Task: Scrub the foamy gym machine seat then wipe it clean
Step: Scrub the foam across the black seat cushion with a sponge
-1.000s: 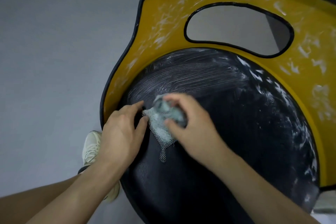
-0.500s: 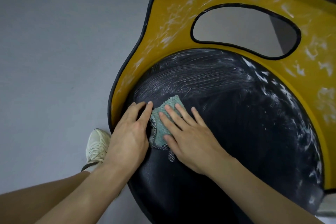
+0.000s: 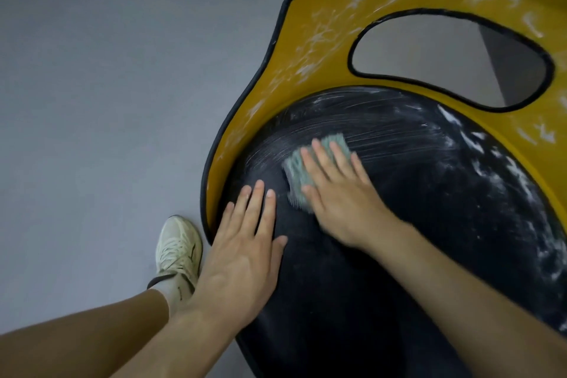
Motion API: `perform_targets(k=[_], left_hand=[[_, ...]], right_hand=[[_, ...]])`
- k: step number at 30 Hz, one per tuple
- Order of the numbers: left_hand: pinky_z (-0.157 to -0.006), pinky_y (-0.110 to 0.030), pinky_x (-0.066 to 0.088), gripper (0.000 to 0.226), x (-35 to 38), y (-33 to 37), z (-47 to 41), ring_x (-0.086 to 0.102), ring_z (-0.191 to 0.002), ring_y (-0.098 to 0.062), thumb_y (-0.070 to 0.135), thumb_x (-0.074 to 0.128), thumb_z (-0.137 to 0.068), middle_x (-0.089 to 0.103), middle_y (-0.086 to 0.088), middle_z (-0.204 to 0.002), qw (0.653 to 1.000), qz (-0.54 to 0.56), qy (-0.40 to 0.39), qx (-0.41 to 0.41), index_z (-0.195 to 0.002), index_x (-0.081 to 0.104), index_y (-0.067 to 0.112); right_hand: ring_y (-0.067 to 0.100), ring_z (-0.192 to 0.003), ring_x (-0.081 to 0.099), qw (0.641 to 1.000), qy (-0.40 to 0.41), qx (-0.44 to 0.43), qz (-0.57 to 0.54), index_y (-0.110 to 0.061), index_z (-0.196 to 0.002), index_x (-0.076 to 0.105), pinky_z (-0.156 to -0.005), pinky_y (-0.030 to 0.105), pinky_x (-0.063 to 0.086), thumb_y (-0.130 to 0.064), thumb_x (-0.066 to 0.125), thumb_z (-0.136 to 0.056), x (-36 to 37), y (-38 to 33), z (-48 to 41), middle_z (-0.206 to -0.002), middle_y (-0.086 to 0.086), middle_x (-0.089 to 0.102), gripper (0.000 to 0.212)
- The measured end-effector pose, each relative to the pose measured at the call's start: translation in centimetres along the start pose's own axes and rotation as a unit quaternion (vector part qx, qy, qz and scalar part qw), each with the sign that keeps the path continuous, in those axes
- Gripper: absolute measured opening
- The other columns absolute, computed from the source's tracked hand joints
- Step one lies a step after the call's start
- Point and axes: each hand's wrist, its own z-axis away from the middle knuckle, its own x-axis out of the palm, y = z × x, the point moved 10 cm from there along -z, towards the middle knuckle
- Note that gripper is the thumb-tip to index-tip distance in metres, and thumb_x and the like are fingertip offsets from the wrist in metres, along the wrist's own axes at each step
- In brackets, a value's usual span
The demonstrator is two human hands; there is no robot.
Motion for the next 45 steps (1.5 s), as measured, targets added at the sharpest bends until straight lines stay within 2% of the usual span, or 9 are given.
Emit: perform_targets(k=[6, 16, 19, 24, 28, 33, 36, 38, 45], left_hand=[[-0.123, -0.044, 0.018, 0.068, -0.1, 0.2, -0.4, 0.011, -0.155, -0.026, 0.047, 0.019, -0.103, 0.015, -0.011, -0.168, 1.0, -0.02, -0.01, -0.001, -0.16, 0.021, 0.008], [-0.118, -0.047, 0.035, 0.074, -0.1, 0.5, 1.0, 0.025, -0.152, -0.027, 0.053, 0.027, -0.099, 0.027, -0.014, -0.164, 0.999, -0.047, -0.026, -0.001, -0.155, 0.033, 0.005], [-0.115, -0.047, 0.039, 0.077, -0.2, 0.5, 0.7, 0.032, -0.149, -0.029, 0.054, 0.029, -0.096, 0.032, -0.015, -0.161, 0.998, -0.052, -0.024, 0.006, -0.152, 0.039, 0.004], [-0.107, -0.048, 0.045, 0.081, -0.4, 0.8, 0.5, 0.045, -0.141, -0.034, 0.055, 0.034, -0.087, 0.043, -0.02, -0.154, 0.997, -0.07, -0.03, 0.018, -0.145, 0.05, 0.0], [-0.104, -0.05, 0.049, 0.082, -0.4, 0.8, 0.5, 0.047, -0.139, -0.036, 0.053, 0.064, -0.084, 0.044, -0.022, -0.153, 0.997, -0.077, -0.015, 0.01, -0.144, 0.05, -0.002], [-0.11, -0.048, 0.032, 0.077, 0.1, 1.7, 1.5, 0.045, -0.14, -0.039, 0.047, 0.034, -0.088, 0.043, -0.025, -0.152, 0.997, -0.065, -0.034, 0.003, -0.143, 0.049, -0.006], [-0.108, -0.048, 0.028, 0.082, 0.7, 3.5, 3.2, 0.046, -0.136, -0.042, 0.051, 0.06, -0.082, 0.048, -0.027, -0.147, 0.997, -0.069, -0.01, 0.039, -0.138, 0.054, -0.008], [-0.111, -0.047, 0.024, 0.107, 1.3, 4.4, 4.0, 0.045, -0.133, -0.04, 0.056, 0.09, -0.056, 0.056, -0.027, -0.139, 0.997, -0.065, -0.022, 0.044, -0.135, 0.056, -0.008], [-0.104, -0.044, 0.031, 0.12, 1.1, 5.2, 4.5, 0.039, -0.134, -0.033, 0.058, 0.092, -0.043, 0.056, -0.022, -0.142, 0.997, -0.047, -0.007, 0.053, -0.137, 0.044, 0.001]], right_hand=[[0.022, -0.154, -0.021, 0.999, 0.011, 0.038, -0.009, -0.021, -0.162, -0.01, -0.124, 0.047, -0.013, -0.044, 0.01, -0.109, -2.4, 1.1, -8.9, -0.169, -0.001, -0.017, 0.061], [0.018, -0.153, -0.024, 0.999, 0.03, -0.04, 0.005, -0.021, -0.16, -0.013, -0.124, 0.045, -0.008, -0.049, 0.001, -0.104, 2.3, -2.1, 5.1, -0.168, -0.001, -0.019, 0.064], [0.021, -0.157, -0.01, 0.997, 0.058, -0.041, 0.007, -0.018, -0.162, -0.001, -0.124, 0.047, 0.0, -0.046, 0.009, -0.106, 2.3, -2.4, 4.4, -0.171, 0.001, -0.004, 0.063], [0.019, -0.155, -0.017, 0.997, 0.066, -0.033, -0.014, -0.021, -0.162, -0.007, -0.126, 0.046, -0.008, -0.046, 0.005, -0.107, -0.5, -2.7, -3.2, -0.17, -0.003, -0.012, 0.062], [0.022, -0.156, -0.015, 0.999, 0.043, 0.002, -0.023, -0.018, -0.163, -0.003, -0.125, 0.049, -0.009, -0.042, 0.011, -0.109, -2.5, -3.4, -9.1, -0.171, -0.002, -0.01, 0.06], [0.02, -0.155, -0.019, 0.996, 0.013, -0.086, -0.003, -0.024, -0.162, -0.006, -0.125, 0.049, -0.01, -0.042, 0.014, -0.109, -1.6, -5.6, -5.3, -0.17, -0.005, -0.013, 0.06], [0.017, -0.153, -0.025, 0.988, -0.023, -0.154, 0.01, -0.027, -0.162, -0.01, -0.124, 0.047, -0.013, -0.041, 0.018, -0.11, -0.4, -7.4, -1.6, -0.169, -0.008, -0.017, 0.061], [0.015, -0.151, -0.029, 0.982, -0.046, -0.18, 0.02, -0.029, -0.161, -0.011, -0.124, 0.046, -0.016, -0.041, 0.019, -0.11, 0.3, -8.1, -0.2, -0.167, -0.01, -0.02, 0.061], [0.012, -0.154, -0.021, 0.978, -0.038, -0.204, 0.022, -0.032, -0.162, -0.004, -0.125, 0.041, -0.012, -0.042, 0.019, -0.11, -0.4, -7.1, -2.7, -0.169, -0.012, -0.012, 0.058]])
